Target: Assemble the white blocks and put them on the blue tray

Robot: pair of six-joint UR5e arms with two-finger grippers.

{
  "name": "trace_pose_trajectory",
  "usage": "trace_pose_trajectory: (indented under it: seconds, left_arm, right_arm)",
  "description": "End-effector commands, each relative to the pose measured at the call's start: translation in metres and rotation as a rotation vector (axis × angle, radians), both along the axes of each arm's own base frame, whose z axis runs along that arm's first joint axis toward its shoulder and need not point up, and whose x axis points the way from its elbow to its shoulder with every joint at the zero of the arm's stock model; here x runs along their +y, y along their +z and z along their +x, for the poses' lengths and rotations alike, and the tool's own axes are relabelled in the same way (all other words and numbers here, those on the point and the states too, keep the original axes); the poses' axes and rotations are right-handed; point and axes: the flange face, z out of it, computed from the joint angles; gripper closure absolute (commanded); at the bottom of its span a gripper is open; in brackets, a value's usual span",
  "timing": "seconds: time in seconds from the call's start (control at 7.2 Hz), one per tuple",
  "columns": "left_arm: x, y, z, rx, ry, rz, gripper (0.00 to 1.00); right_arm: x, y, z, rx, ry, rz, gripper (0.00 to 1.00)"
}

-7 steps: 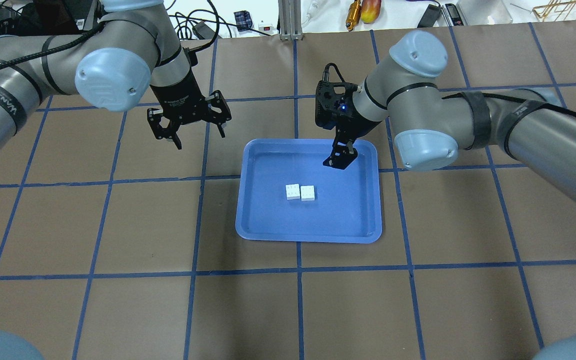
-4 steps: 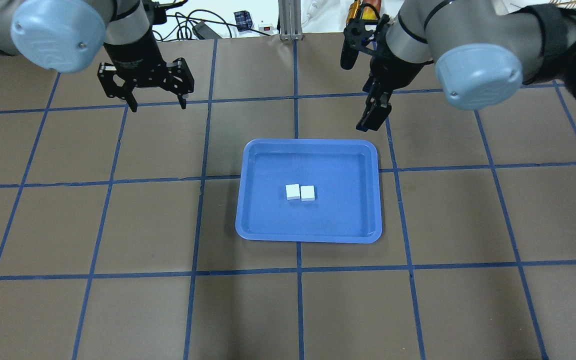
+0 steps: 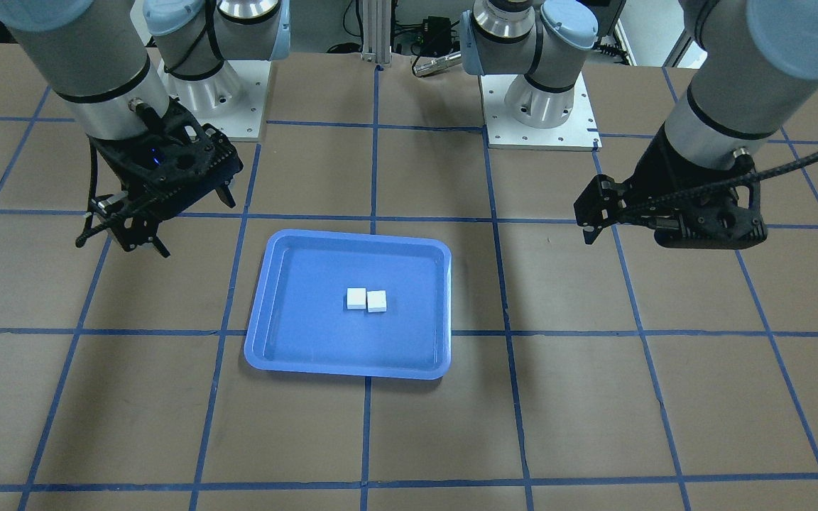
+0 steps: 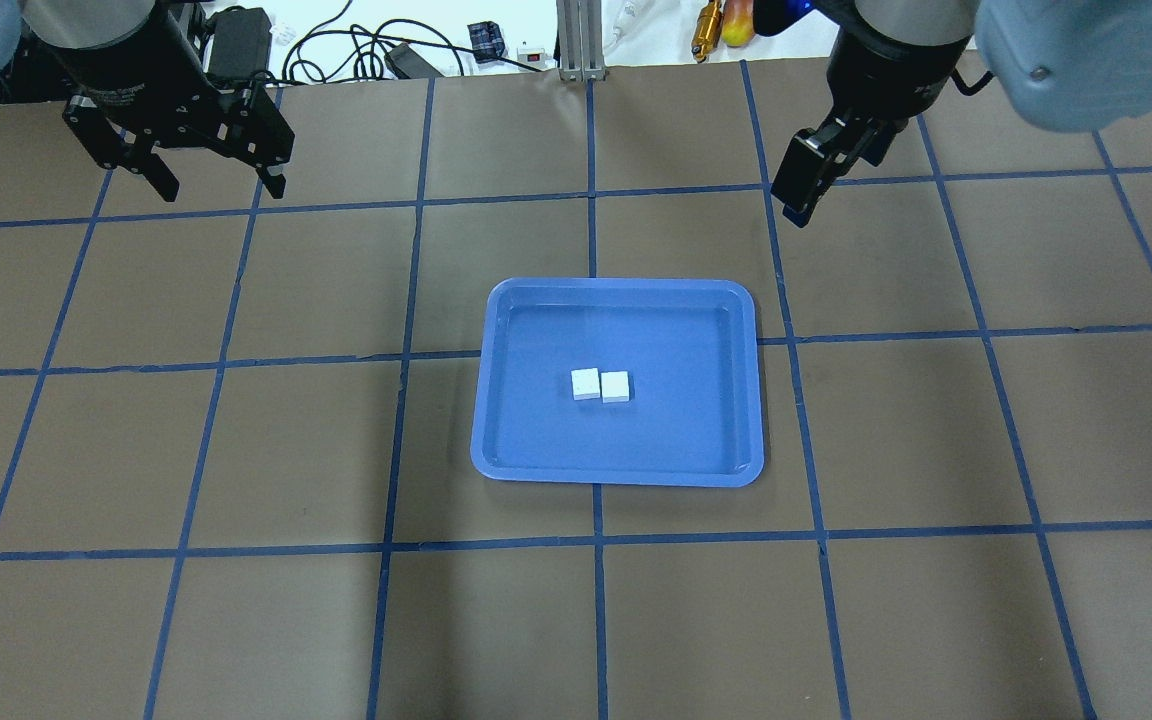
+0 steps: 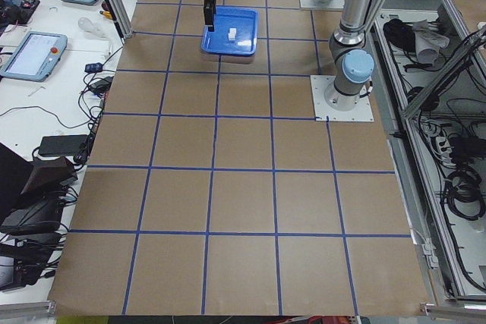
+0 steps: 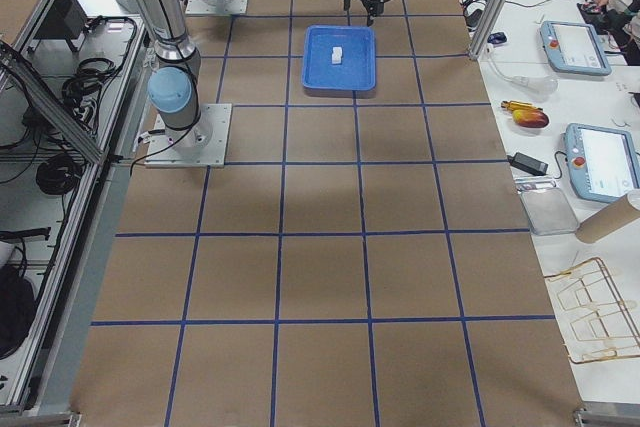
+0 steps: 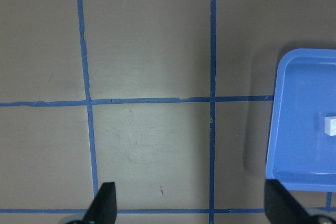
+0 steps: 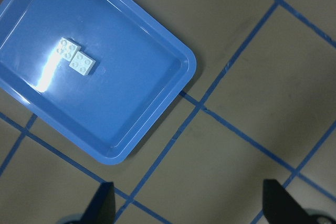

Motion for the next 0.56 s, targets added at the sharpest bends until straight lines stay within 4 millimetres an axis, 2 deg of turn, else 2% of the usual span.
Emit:
trace_pose_trajectory:
  seconds: [0.0,0.14,0.42]
  left_arm:
    - [0.025,0.002,-0.013,0.005,0.036,-0.006,0.01]
    - [0.030,0.004,-0.015,0.006,0.026,-0.008,0.00]
    - [0.036,0.009,-0.018,0.033,0.020,-0.016,0.00]
  right_arm:
    - [0.009,0.022,-0.001,0.020,-0.356,0.021,0.00]
    - [0.010,0.032,-0.006,0.064,-0.504,0.010,0.00]
    - [0.010,0.033,-0.003,0.047,-0.528,0.010,0.00]
